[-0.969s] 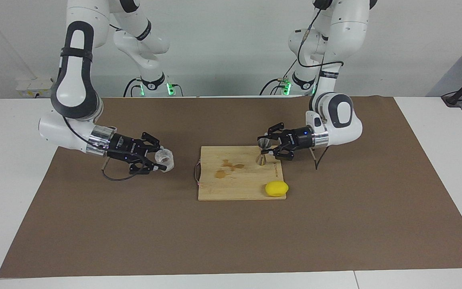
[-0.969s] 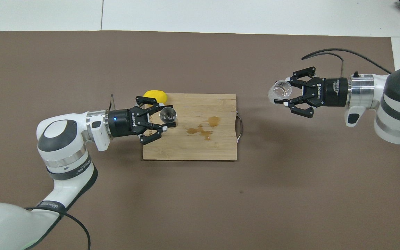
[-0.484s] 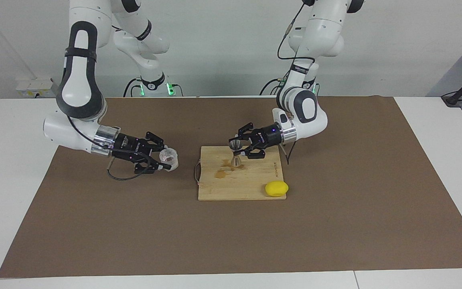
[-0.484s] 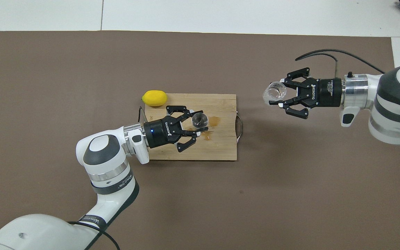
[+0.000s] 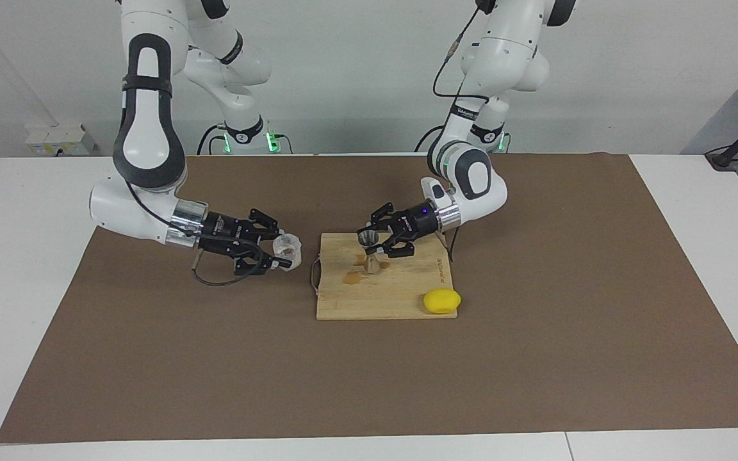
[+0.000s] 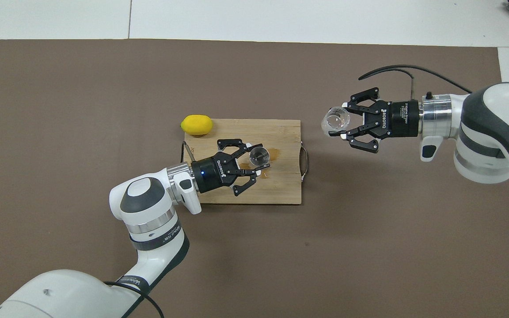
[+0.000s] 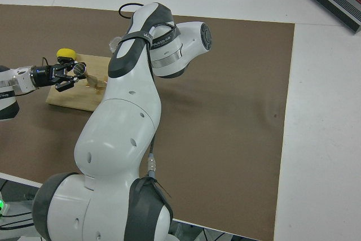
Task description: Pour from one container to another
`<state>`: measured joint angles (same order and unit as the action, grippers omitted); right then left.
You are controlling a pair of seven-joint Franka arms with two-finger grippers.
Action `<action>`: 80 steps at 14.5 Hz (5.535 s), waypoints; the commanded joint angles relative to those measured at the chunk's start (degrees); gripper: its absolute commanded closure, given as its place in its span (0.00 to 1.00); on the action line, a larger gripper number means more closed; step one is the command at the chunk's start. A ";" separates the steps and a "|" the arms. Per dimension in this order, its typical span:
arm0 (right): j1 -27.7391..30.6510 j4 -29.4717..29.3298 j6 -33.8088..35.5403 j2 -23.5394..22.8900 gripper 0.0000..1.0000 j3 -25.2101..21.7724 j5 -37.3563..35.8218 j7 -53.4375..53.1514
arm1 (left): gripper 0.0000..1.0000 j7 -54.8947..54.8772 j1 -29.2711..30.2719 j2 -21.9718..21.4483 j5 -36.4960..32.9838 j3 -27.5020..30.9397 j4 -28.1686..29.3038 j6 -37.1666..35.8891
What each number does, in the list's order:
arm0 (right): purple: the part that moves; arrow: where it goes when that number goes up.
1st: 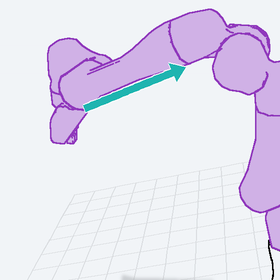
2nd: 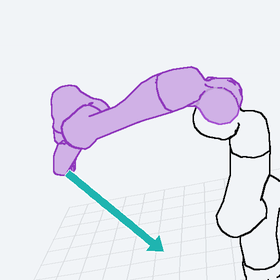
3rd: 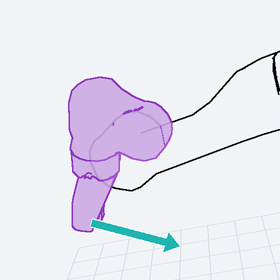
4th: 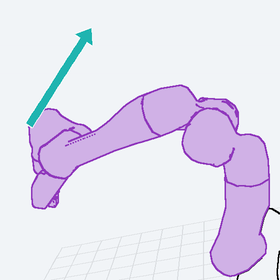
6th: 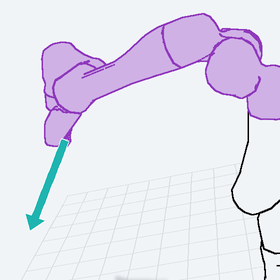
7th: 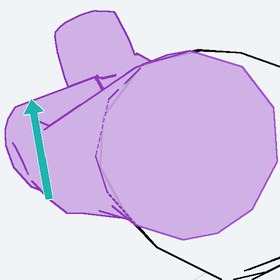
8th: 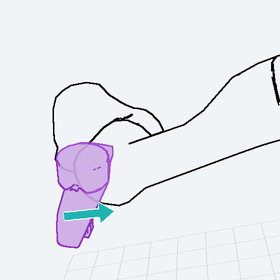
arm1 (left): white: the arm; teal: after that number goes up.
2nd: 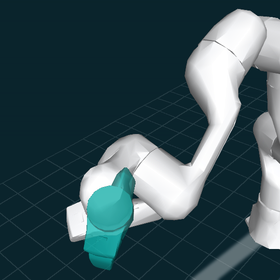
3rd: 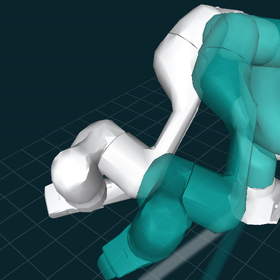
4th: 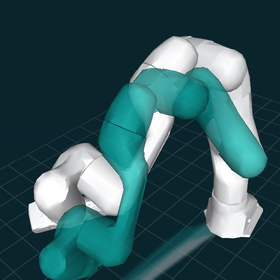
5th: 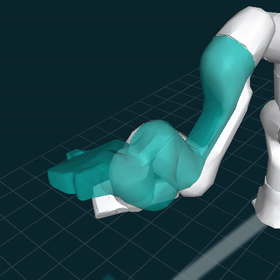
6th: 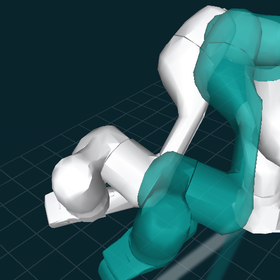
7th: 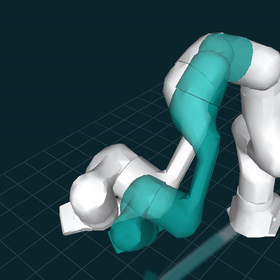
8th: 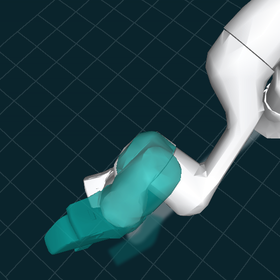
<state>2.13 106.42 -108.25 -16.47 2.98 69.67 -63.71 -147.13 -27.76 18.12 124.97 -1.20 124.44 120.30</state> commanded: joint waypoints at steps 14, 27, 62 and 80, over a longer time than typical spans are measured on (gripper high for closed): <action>-6.52 0.63 -3.29 1.00 1.00 0.18 -7.45 0.61 | 0.49 -7.73 -0.10 2.62 3.35 1.02 0.10 -3.05; -8.02 0.28 -3.37 0.91 1.00 0.18 -7.53 -0.27 | 0.00 -7.82 5.69 1.75 -3.05 1.37 0.97 -4.81; -19.53 -12.28 -6.45 -2.95 1.00 0.18 -38.11 -26.63 | 0.00 15.62 41.93 -19.86 -102.26 1.11 -21.17 -28.28; -23.40 -14.74 -5.04 -3.66 1.00 0.18 -50.24 -36.22 | 0.00 106.30 24.33 -25.41 -119.96 -0.21 -21.70 -25.46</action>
<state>-20.70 93.82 -114.43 -19.24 3.04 22.15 -97.41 -50.29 -2.66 -6.30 7.34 -1.42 101.83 94.33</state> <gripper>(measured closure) 0.493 0.000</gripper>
